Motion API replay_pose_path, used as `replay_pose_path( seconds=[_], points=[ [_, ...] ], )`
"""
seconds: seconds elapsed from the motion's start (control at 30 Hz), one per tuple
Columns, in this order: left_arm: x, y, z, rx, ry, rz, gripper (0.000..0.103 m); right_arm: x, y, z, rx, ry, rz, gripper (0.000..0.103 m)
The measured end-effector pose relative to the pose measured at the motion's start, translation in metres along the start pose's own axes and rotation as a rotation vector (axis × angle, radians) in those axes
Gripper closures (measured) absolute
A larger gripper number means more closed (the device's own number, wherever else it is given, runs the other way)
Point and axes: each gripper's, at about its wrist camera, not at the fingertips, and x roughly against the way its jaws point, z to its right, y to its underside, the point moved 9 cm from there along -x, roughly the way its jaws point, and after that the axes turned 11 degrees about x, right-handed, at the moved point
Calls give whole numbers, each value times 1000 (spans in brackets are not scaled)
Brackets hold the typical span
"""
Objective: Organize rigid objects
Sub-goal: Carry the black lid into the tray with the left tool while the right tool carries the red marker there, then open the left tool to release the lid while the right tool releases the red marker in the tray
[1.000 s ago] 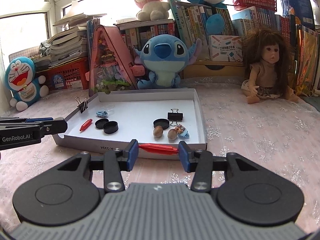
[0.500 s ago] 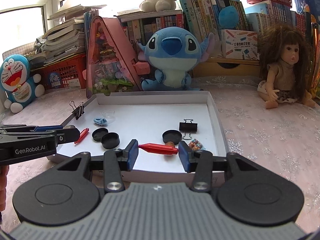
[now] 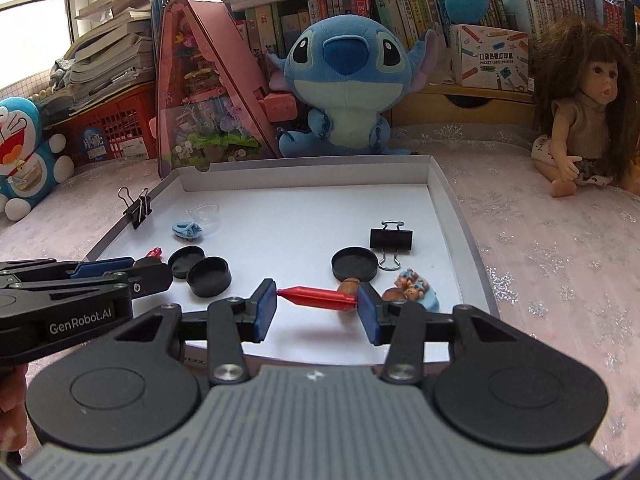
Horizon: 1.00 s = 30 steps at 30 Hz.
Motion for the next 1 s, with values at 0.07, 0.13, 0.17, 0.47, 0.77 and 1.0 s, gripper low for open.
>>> replay_pose_path(
  seconds=[0.07,0.13,0.17,0.47,0.77,1.0],
  points=[
    [-3,1,0,0,-2,-3,73,-3,1,0,3,2,-6,53],
    [-5,1,-1,-4,-5,-5,73,-6,1,1,7,5,-12,53],
    [-6,2,-1,-5,-6,-6,73,-7,2,1,8,6,-14,53],
    [-15,3,-4,-8,-20,-16,73,-15,4,3,16,12,-34,53],
    [-28,-3,-6,-7,-49,-5,73,-26,-2,9,19,26,-33,53],
    [-32,-5,-6,-14,-61,8,73,-32,-5,9,31,37,-23,53]
  ],
)
